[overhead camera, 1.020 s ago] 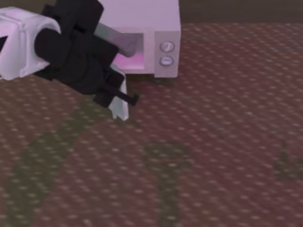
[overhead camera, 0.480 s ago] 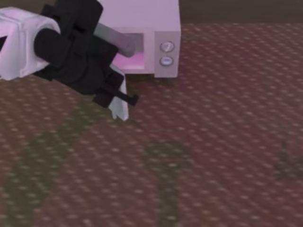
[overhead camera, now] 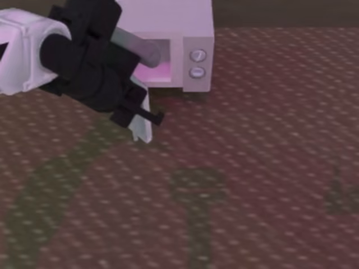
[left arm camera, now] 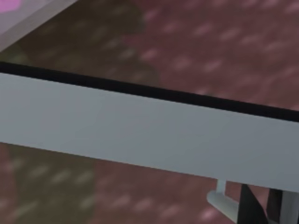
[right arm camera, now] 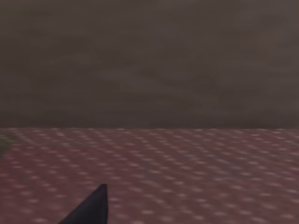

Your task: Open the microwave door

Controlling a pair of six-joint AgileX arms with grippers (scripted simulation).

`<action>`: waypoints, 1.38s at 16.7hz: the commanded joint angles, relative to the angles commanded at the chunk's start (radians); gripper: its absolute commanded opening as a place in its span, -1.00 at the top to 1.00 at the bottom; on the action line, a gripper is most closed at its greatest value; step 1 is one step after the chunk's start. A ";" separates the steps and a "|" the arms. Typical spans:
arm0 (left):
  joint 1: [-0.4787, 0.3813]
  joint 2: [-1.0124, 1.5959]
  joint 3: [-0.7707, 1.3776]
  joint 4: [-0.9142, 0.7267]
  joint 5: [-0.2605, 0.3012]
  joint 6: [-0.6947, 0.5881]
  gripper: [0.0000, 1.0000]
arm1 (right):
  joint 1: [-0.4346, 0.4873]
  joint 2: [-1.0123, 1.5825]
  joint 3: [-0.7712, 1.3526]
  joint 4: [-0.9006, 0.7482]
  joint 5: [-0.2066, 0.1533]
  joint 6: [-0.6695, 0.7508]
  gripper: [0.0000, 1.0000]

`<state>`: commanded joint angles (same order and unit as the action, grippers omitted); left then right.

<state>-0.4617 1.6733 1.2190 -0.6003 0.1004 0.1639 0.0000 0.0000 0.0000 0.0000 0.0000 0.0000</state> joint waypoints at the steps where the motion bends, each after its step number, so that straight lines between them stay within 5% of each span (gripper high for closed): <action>1: 0.001 -0.001 0.000 0.000 0.002 0.003 1.00 | 0.000 0.000 0.000 0.000 0.000 0.000 -1.00; 11: 0.072 -0.053 -0.048 -0.024 0.089 0.174 1.00 | 0.000 0.000 0.000 0.000 0.000 0.000 -1.00; 23: 0.073 -0.055 -0.049 -0.024 0.091 0.176 1.00 | 0.000 0.000 0.000 0.000 0.000 0.000 -1.00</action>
<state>-0.3882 1.6187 1.1703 -0.6245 0.1911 0.3396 0.0000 0.0000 0.0000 0.0000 0.0000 0.0000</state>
